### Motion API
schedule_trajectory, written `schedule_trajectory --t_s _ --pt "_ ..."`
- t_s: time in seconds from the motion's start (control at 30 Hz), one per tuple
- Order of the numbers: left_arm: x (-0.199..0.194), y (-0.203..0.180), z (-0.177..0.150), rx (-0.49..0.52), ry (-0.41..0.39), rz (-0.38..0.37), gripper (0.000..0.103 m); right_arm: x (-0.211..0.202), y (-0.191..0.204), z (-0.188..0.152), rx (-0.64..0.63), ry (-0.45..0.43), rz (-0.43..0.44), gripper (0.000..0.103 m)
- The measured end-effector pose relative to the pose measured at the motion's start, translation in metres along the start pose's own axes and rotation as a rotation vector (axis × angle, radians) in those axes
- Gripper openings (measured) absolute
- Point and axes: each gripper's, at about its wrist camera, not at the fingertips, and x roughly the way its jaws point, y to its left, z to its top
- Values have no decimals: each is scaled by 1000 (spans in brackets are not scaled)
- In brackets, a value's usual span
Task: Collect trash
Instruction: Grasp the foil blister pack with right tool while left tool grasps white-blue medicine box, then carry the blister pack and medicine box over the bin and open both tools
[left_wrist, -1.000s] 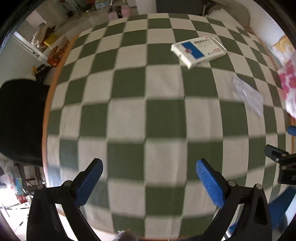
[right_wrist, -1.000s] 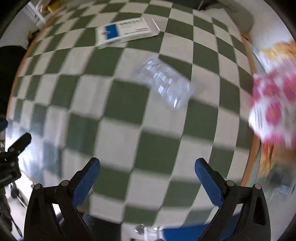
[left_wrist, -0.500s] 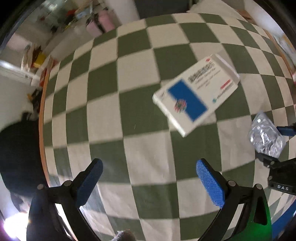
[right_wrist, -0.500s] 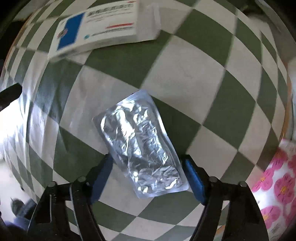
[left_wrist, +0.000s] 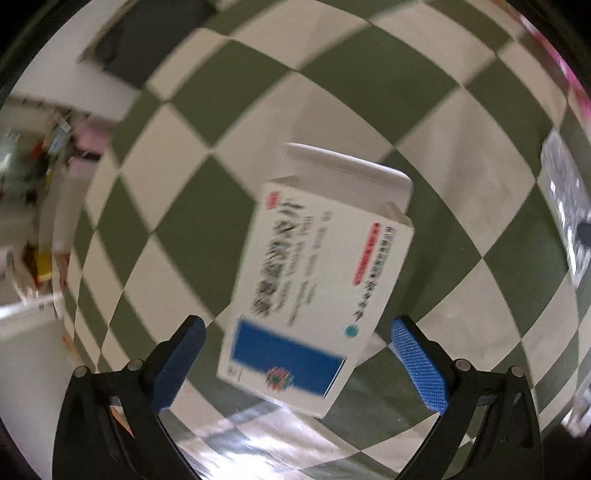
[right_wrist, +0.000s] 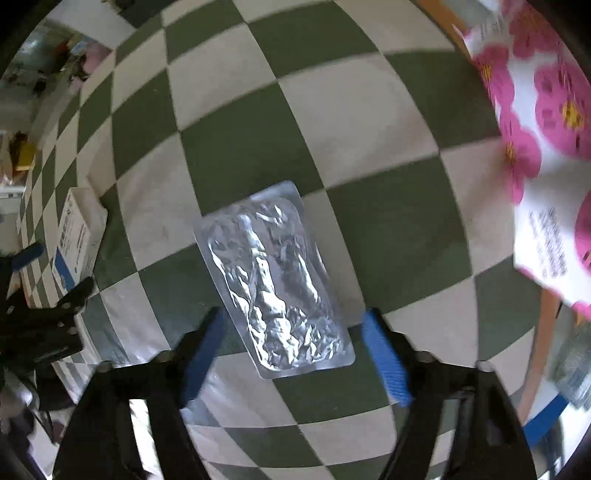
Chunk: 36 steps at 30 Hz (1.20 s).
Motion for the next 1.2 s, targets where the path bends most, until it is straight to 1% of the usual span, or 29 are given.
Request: schedule_trajectory --t_s 0.03,0.07,0.1,0.13,0.17,0.2,0.23,0.27,0.33,0.37,0.4,0.43,0.5,0.57,0.6,0.67,0.73,0.83,0.87,0.9,0.97,1.03,1.07,1.1,1.13,1.2 --pt "-1 0 3 6 0 -4 102 -1 0 2 -18 -9 -6 83" --pt "-1 1 4 -1 1 -16 99 -2 1 3 -31 -9 -4 83" --pt "-2 3 6 -27 4 -46 92 0 3 5 -43 -6 -2 83" --pt "-3 4 5 -52 3 -72 88 1 5 7 -51 -6 -1 83" --pt "-5 4 3 -85 2 -99 80 4 7 10 -64 -12 -13 83" --pt "-6 5 0 -119 -5 -118 77 6 9 12 -77 -22 -28 83" --pt "-7 5 -3 -156 -6 -130 77 7 10 12 -89 -37 -38 83" --pt "-7 7 -9 -224 4 -154 77 9 12 12 -104 -57 -60 83" --pt "-8 10 -24 -373 14 -196 77 9 17 8 -126 -99 -98 75" --pt "-7 11 -35 -465 22 -225 77 10 21 8 -142 -114 -126 68" --pt "-8 11 -44 -532 28 -245 77 9 23 3 -145 -130 -124 60" --pt "-7 10 -57 -622 42 -269 77 9 25 0 -143 -135 -123 54" --pt "-7 5 -80 -761 55 -323 77 10 27 -8 -130 -109 -107 52" --pt "-8 -2 -93 -832 49 -348 77 9 26 -20 -119 -77 -67 47" --pt "-10 -5 -96 -845 33 -343 77 9 26 -23 -116 -66 -48 46" --pt "-11 -11 -93 -832 19 -320 77 10 26 -33 -115 -38 -31 46" --pt "-9 -14 -91 -804 26 -292 77 10 28 -34 -122 -40 -37 47" --pt "-7 -20 -81 -766 19 -215 77 9 30 -34 -118 -49 -54 51" --pt "-8 -21 -79 -762 5 -212 75 9 30 -33 -124 -52 -68 51" --pt "-10 -24 -78 -763 -12 -221 71 10 33 -35 -128 -57 -83 51" --pt "-15 -28 -77 -764 -24 -202 71 10 39 -42 -134 -74 -102 51" --pt "-21 -30 -82 -770 -37 -204 71 10 40 -47 -129 -98 -92 49" --pt "-25 -32 -84 -775 -43 -201 71 9 35 -52 -129 -112 -87 46" --pt "-30 -37 -86 -778 -51 -194 71 6 37 -58 -127 -126 -80 39" --pt "-32 -33 -93 -779 -58 -192 71 1 36 -59 -127 -144 -73 29" --pt "-41 -36 -97 -789 -73 -192 71 -8 28 -57 -120 -165 -47 23"
